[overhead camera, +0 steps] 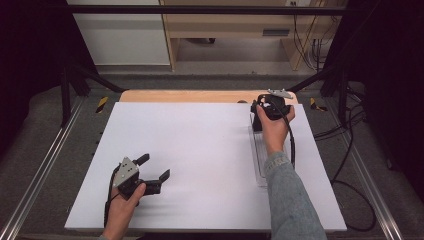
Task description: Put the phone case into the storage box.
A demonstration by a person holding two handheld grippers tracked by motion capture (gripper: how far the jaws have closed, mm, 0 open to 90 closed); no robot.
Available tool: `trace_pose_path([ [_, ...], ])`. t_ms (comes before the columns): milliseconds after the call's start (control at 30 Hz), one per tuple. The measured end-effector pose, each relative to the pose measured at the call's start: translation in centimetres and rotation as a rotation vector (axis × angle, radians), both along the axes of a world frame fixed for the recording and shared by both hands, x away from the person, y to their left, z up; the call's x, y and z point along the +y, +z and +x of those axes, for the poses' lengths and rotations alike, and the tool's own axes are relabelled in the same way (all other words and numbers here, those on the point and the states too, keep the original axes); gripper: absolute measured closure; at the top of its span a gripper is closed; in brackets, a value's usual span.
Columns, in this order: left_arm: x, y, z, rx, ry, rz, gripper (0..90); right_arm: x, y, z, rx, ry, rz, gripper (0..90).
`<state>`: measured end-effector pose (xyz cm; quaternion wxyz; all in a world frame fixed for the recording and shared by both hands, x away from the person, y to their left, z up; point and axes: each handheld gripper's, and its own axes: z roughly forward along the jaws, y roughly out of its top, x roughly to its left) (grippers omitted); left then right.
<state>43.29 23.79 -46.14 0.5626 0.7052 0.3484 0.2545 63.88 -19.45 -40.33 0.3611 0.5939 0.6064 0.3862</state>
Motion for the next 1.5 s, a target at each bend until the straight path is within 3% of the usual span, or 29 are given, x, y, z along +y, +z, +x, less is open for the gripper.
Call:
trace_pose_path([
  [1500,-0.22,-0.01,-0.06,0.001,-0.012,0.006,4.6,0.63,-0.22,0.30,0.028,0.014,-0.032,13.0],
])
